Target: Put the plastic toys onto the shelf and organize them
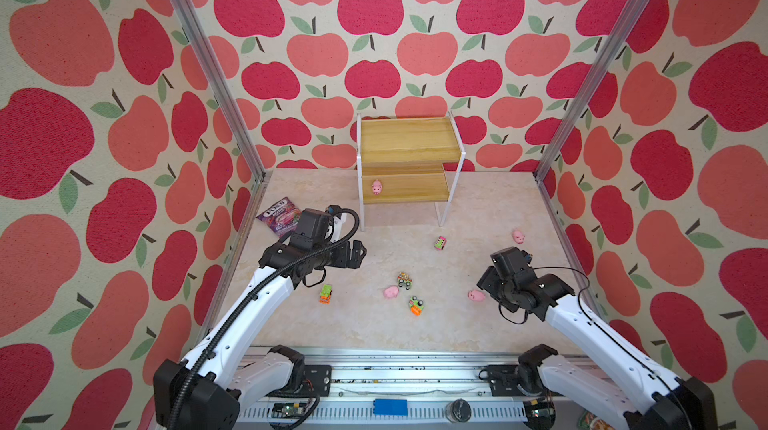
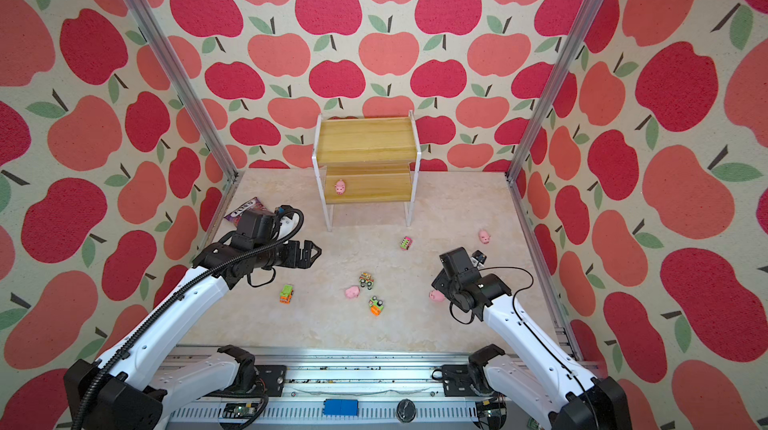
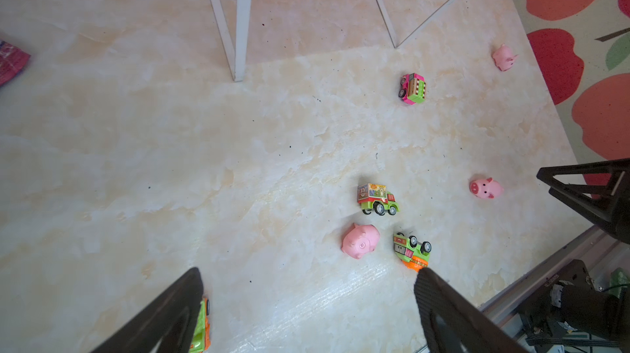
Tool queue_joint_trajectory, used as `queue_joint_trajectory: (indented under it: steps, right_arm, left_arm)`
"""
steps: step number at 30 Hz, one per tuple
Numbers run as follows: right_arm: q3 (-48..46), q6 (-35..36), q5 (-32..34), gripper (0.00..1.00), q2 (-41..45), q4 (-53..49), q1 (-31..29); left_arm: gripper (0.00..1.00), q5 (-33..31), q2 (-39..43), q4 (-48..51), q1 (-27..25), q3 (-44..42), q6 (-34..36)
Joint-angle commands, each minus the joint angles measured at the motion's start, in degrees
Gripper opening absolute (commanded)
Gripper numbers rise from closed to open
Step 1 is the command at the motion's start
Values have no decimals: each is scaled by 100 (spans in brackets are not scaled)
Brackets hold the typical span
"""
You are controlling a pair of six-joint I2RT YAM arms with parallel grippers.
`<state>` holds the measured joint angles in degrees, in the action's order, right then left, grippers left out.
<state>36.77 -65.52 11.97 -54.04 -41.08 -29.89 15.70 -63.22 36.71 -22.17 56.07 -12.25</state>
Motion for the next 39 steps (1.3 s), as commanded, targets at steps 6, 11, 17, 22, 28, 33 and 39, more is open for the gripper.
queue_joint_trajectory:
  steps: [6,11,17,22,28,33,39]
  right_arm:
    - [-62,-1376,-452,71,-572,-169,1]
    - [22,-1489,-377,72,-836,-49,-24]
    - [84,-1419,-450,72,-1378,136,-49]
    - [140,-1367,-442,72,-1781,373,-77]
    - [421,-1105,-385,61,-2257,501,-129]
    - [519,-814,-305,49,-2501,490,-250]
    - [504,-1,35,32,-2140,895,-482]
  left_arm:
    - [99,489,64,-136,-138,-127,197]
    - [100,720,64,-172,-138,-133,214]
    - [99,829,255,-233,-65,-176,208]
    - [100,936,301,-287,24,-193,193]
    - [100,1031,349,-357,130,-237,189]
    - [100,1068,349,-375,196,-256,188]
    - [100,1075,328,-409,264,-273,197]
